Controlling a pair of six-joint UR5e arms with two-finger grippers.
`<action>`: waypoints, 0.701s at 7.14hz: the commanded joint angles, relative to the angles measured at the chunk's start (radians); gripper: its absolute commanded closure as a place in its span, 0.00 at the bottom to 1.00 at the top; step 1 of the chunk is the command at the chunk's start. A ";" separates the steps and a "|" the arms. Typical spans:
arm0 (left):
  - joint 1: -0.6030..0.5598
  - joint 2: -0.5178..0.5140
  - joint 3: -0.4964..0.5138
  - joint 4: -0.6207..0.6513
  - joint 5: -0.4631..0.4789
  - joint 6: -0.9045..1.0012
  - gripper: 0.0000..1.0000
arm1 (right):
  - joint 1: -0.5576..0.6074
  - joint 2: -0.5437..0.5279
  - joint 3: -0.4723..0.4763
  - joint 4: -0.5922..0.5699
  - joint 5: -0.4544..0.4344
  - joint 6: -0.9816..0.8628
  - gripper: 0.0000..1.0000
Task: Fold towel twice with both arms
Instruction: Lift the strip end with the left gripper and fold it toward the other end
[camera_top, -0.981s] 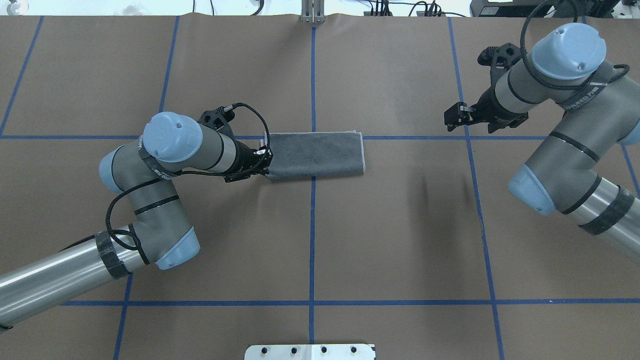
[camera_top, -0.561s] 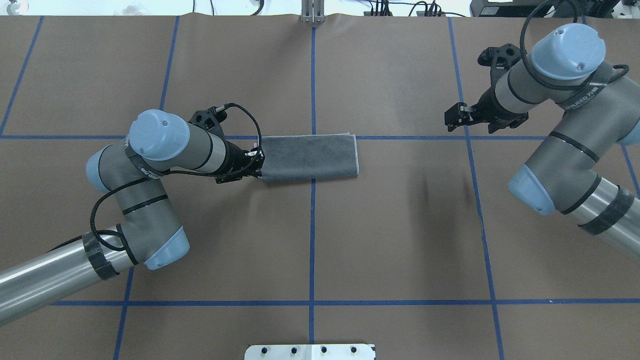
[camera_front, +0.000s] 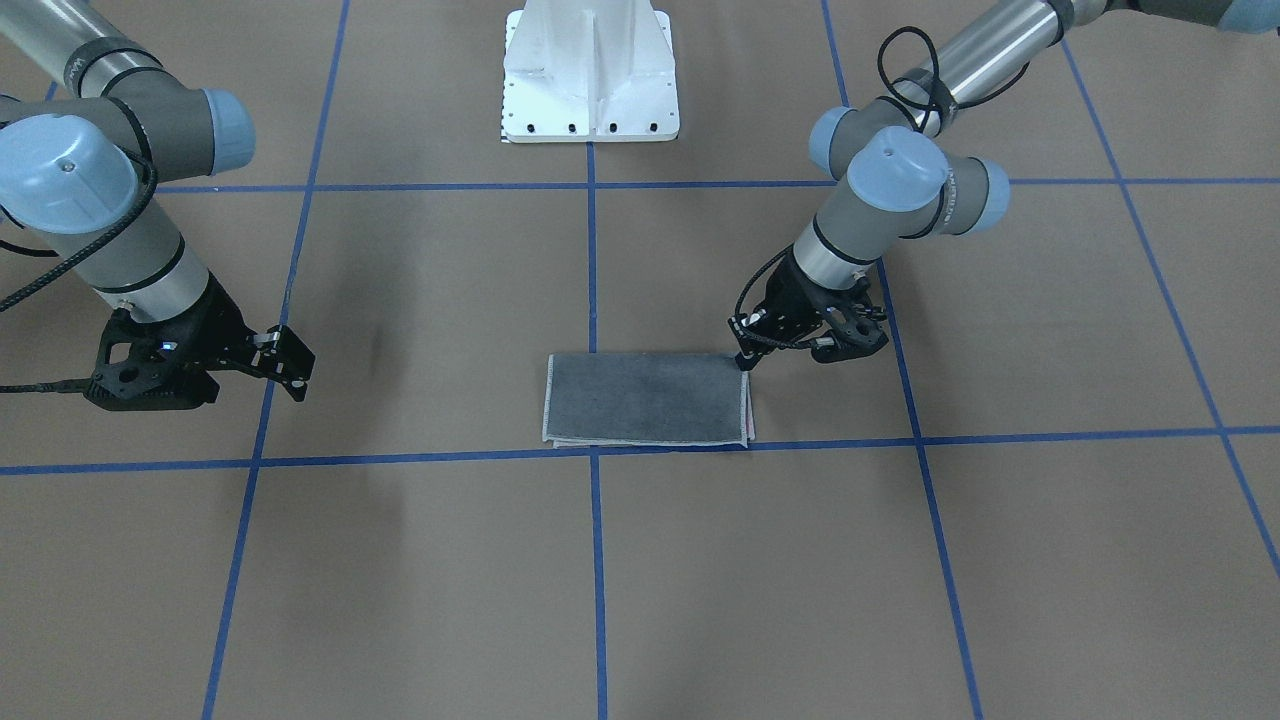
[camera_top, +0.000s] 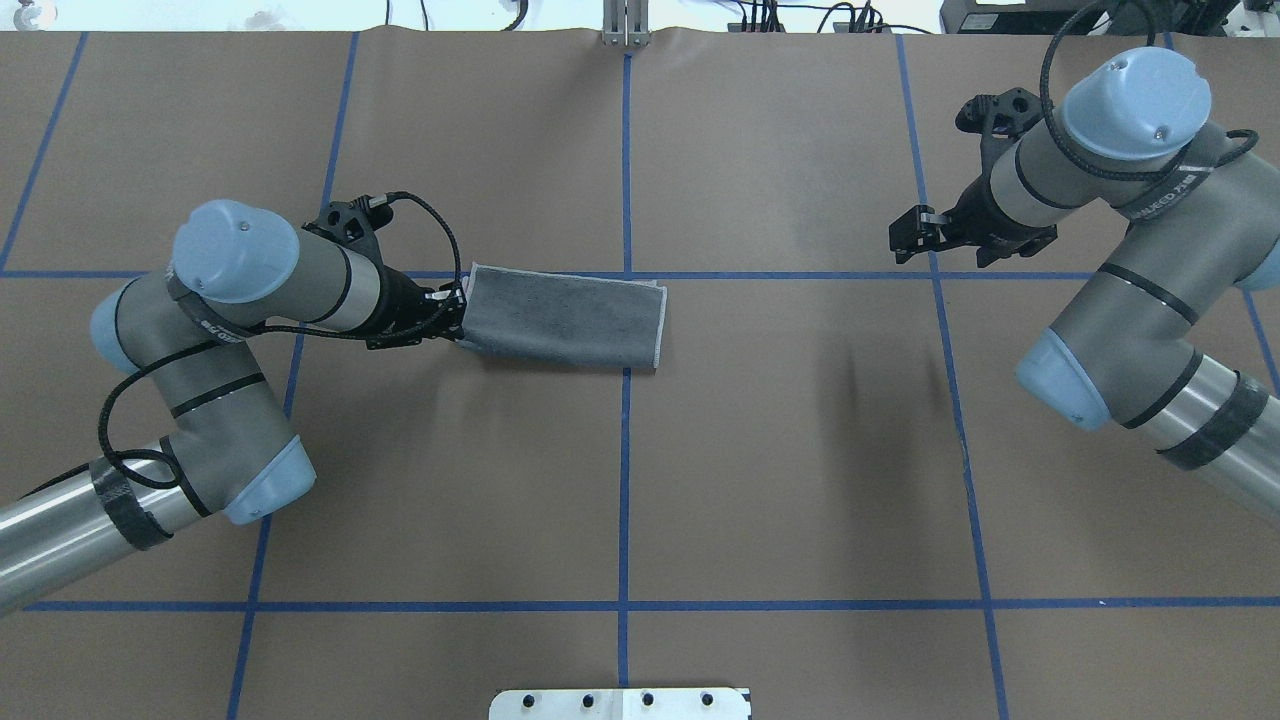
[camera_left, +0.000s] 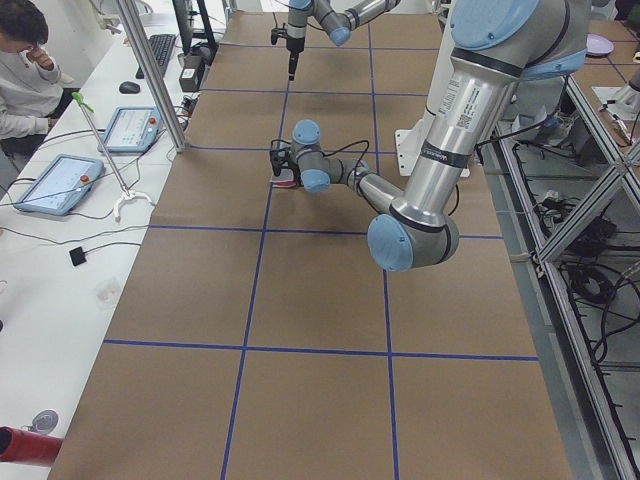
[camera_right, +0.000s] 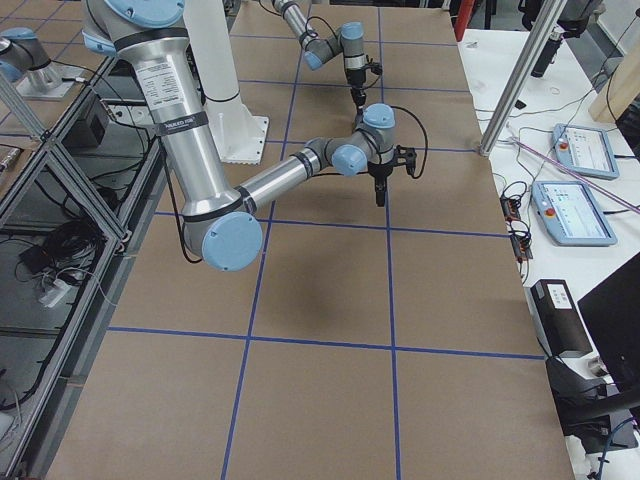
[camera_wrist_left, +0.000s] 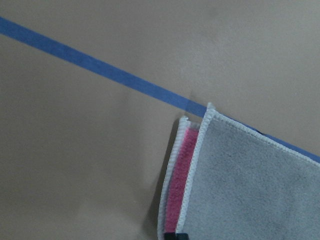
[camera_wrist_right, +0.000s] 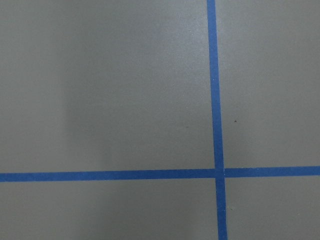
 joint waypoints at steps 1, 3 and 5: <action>-0.044 0.065 -0.016 -0.017 -0.023 0.093 1.00 | 0.002 -0.001 0.001 0.000 0.000 0.000 0.00; -0.096 0.096 -0.022 -0.023 -0.089 0.127 1.00 | 0.002 0.000 0.001 0.000 0.000 0.000 0.00; -0.100 0.110 -0.048 -0.020 -0.092 0.151 1.00 | 0.002 0.000 0.001 0.000 0.000 0.000 0.00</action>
